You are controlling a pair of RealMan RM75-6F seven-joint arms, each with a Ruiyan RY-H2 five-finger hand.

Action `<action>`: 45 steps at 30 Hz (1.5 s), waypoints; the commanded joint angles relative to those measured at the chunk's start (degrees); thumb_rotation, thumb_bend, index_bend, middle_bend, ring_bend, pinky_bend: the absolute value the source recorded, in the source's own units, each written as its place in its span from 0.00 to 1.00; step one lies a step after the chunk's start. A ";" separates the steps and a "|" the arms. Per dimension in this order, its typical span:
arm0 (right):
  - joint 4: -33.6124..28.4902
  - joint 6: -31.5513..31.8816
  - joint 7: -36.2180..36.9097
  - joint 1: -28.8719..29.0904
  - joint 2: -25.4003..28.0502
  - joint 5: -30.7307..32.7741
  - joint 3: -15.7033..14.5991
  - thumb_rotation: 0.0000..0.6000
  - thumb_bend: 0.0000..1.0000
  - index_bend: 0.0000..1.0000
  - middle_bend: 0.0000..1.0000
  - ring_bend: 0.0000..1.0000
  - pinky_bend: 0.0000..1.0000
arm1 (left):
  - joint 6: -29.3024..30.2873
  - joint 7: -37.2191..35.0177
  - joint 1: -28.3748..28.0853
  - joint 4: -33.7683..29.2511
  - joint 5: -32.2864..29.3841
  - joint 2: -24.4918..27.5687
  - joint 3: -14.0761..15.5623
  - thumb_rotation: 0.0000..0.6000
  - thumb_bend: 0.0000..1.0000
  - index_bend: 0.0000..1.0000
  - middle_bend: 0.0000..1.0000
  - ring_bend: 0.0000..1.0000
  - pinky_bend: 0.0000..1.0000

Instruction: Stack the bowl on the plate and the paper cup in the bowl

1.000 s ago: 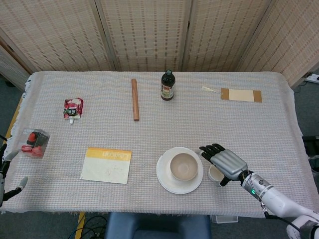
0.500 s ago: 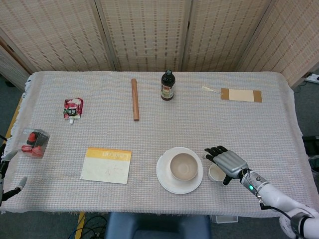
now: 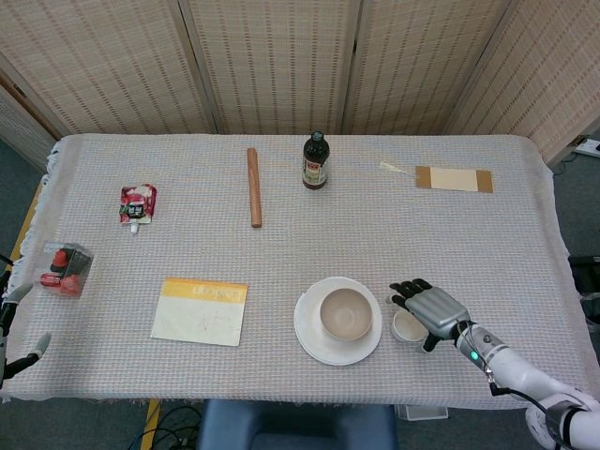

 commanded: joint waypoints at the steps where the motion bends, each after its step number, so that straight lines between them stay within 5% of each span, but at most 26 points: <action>1: 0.73 0.44 -0.88 -0.13 -0.46 -0.05 -0.15 1.00 0.11 0.17 0.00 0.00 0.00 | -0.01 0.06 0.03 -0.08 -0.14 0.00 -0.02 1.00 0.30 0.18 0.00 0.01 0.24; 18: 2.06 1.26 -1.89 -0.25 -2.53 1.15 0.32 1.00 0.28 0.28 0.00 0.00 0.00 | 0.10 -0.21 0.32 -0.44 -0.70 0.34 -0.15 1.00 0.30 0.18 0.00 0.01 0.24; 35: -7.48 6.26 4.70 -1.43 6.02 -6.35 5.20 1.00 0.30 0.33 0.00 0.00 0.00 | -0.30 -0.05 0.17 -0.44 -0.92 0.22 -0.19 1.00 0.30 0.18 0.00 0.01 0.24; 45: -6.58 5.01 -2.35 3.14 -0.21 -0.37 7.97 1.00 0.29 0.33 0.00 0.00 0.00 | 0.42 -1.54 0.55 -0.39 -0.71 0.83 -0.26 1.00 0.30 0.18 0.00 0.01 0.24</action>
